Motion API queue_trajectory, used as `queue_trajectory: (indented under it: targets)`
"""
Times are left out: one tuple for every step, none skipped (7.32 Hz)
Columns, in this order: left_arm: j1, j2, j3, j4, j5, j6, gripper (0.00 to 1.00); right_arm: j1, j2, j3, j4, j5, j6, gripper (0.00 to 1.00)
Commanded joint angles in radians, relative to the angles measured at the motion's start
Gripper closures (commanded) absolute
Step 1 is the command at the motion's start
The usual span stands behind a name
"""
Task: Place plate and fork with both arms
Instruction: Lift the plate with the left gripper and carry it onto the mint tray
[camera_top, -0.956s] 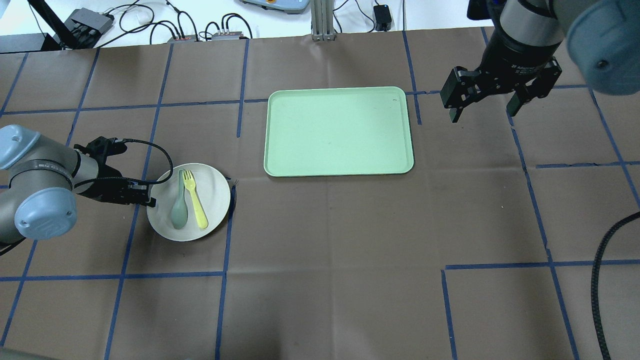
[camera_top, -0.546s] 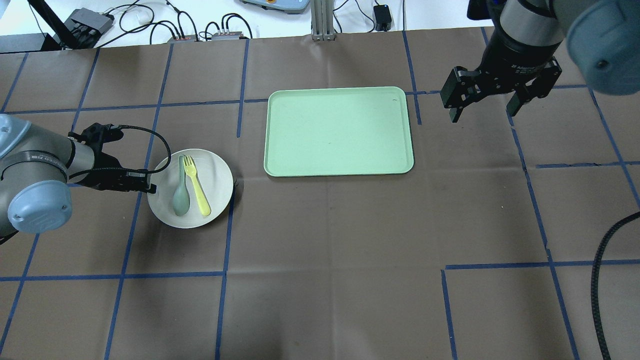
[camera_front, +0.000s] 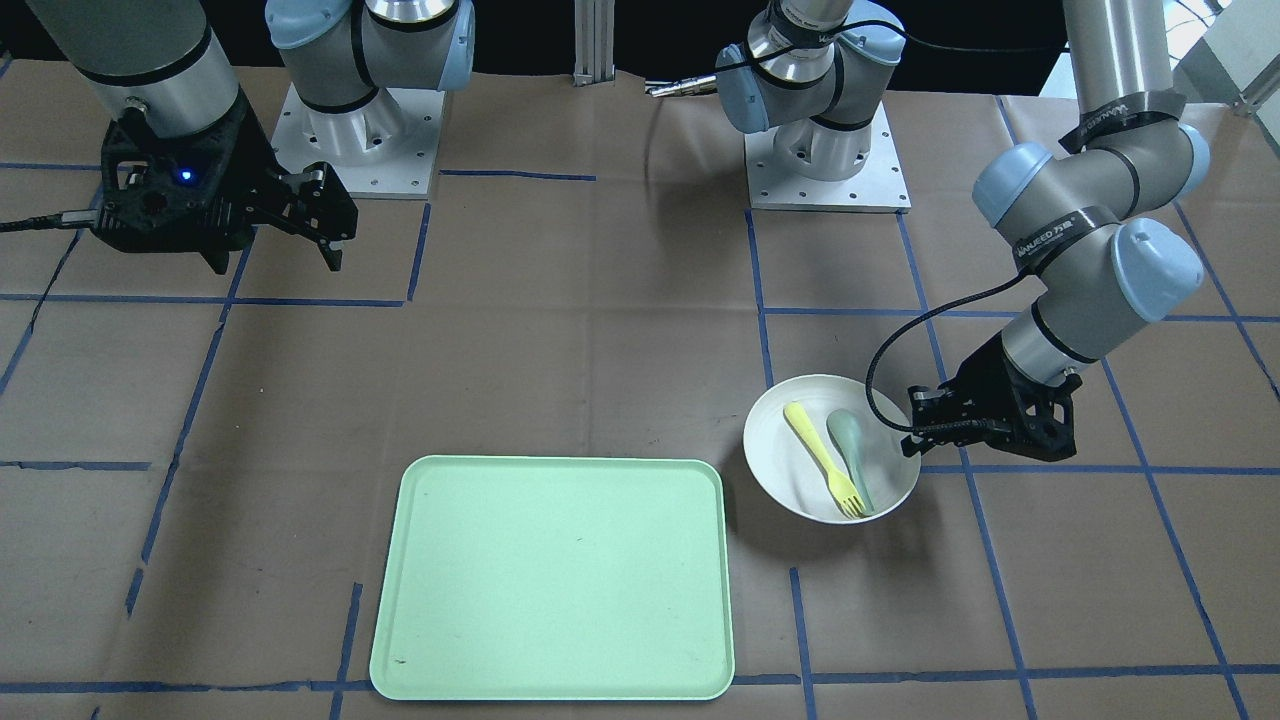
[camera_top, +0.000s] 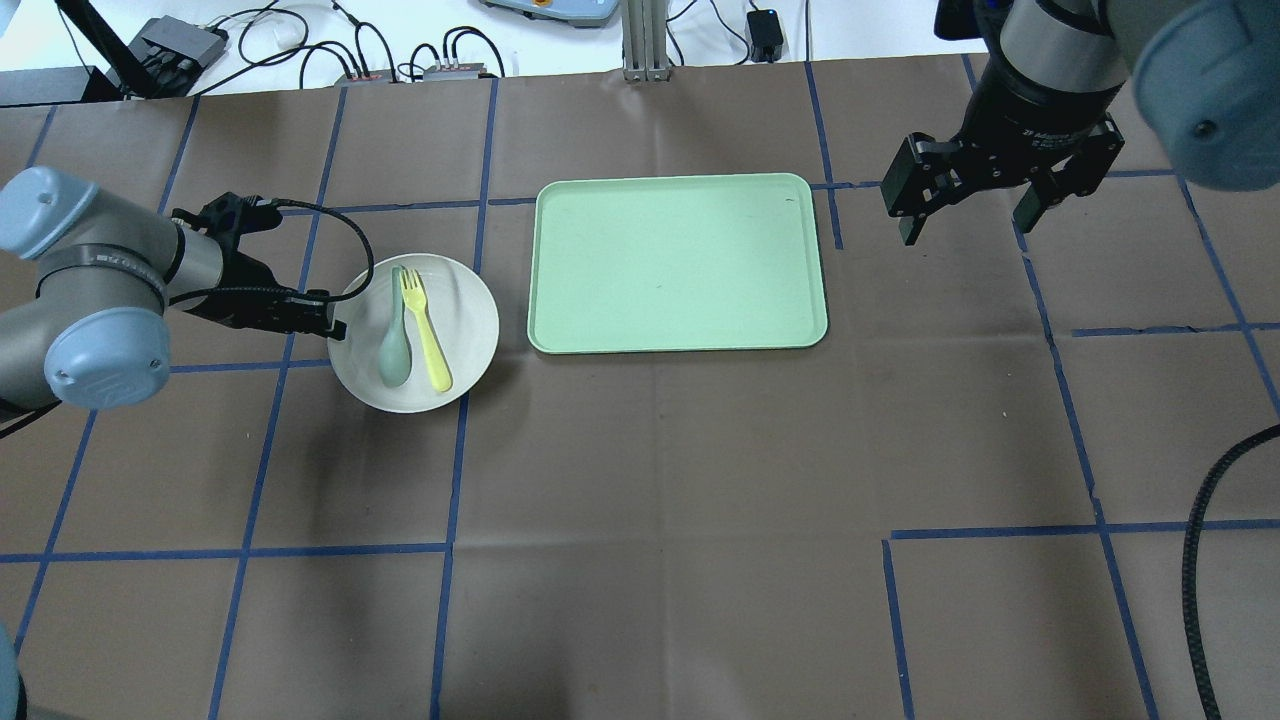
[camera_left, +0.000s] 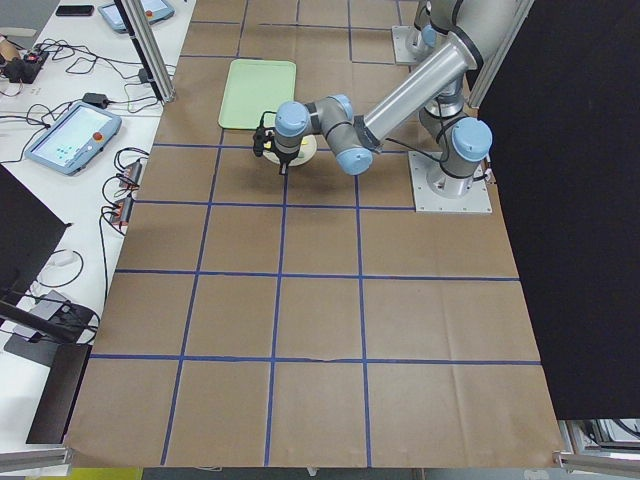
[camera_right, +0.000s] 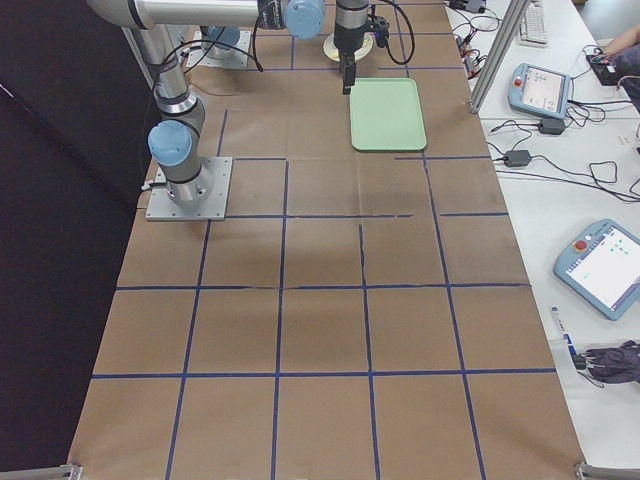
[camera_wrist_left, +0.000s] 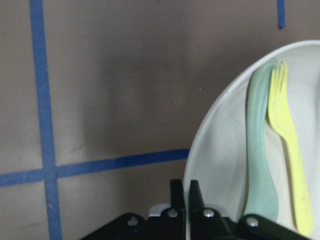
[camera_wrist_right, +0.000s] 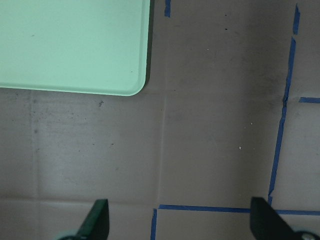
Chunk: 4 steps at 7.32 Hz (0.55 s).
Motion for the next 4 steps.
queue_trajectory:
  targets:
    - [-0.126, -0.097, 0.153, -0.018, 0.0, -0.082, 1.0, 0.0, 0.0, 0.0, 0.0, -0.001, 0.0, 0.0]
    - [-0.192, -0.129, 0.218, -0.04, 0.004, -0.127, 1.0, 0.0, 0.0, 0.0, 0.0, -0.001, 0.0, 0.0]
    - [-0.244, -0.161, 0.269, -0.054, 0.002, -0.176, 1.0, 0.0, -0.002, 0.002, 0.0, -0.001, 0.0, 0.0]
    - [-0.306, -0.206, 0.322, -0.055, 0.004, -0.211, 1.0, 0.0, -0.002, 0.002, 0.0, -0.001, 0.0, 0.0]
